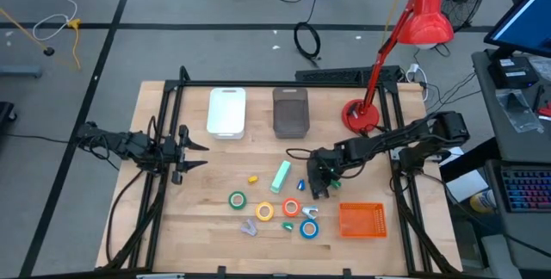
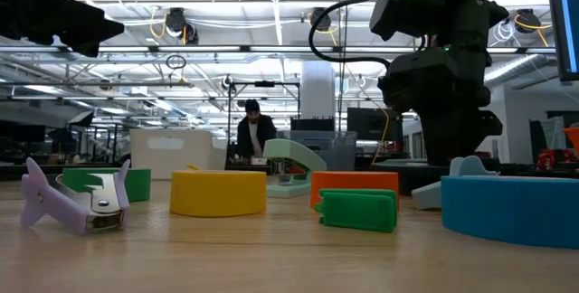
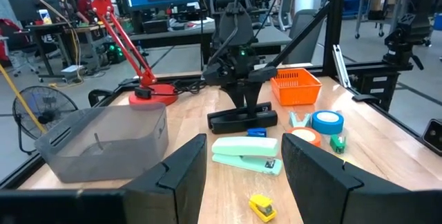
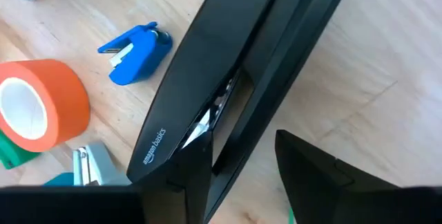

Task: Pick and place Stapler, Stapler remover, tape
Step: Put the large black stapler into the white bin

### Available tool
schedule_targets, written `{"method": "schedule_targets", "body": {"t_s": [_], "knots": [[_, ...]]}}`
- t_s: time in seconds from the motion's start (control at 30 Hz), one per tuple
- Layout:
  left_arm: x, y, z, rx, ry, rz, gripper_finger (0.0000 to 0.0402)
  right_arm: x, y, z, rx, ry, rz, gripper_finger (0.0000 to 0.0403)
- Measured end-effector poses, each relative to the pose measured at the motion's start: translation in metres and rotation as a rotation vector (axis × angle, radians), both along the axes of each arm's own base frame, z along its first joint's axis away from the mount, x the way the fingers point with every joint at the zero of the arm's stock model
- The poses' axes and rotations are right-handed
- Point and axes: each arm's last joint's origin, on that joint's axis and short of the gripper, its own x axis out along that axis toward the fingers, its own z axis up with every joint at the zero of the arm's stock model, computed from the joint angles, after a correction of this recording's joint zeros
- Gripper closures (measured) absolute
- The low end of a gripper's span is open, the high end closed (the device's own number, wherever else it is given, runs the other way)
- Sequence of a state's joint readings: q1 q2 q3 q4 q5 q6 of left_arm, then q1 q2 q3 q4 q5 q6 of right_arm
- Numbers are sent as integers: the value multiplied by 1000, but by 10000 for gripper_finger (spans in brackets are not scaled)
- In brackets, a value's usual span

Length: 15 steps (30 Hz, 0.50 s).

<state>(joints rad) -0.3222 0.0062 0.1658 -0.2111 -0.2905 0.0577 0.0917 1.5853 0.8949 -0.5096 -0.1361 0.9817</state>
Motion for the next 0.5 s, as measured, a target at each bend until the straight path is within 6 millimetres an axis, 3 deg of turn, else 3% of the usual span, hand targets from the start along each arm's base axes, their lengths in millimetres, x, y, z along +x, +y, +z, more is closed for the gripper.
{"method": "schedule_targets", "body": {"t_s": [0.2,0.4,0.5], "knots": [[0,0,0,-39,-2,1,213,4,0,-3,6,-20,0,296],[0,0,4,-82,-34,1,213,4,0,-5,0,-16,-16,362],[0,0,7,-94,-68,0,213,5,-2,-4,3,-27,-27,370]]}}
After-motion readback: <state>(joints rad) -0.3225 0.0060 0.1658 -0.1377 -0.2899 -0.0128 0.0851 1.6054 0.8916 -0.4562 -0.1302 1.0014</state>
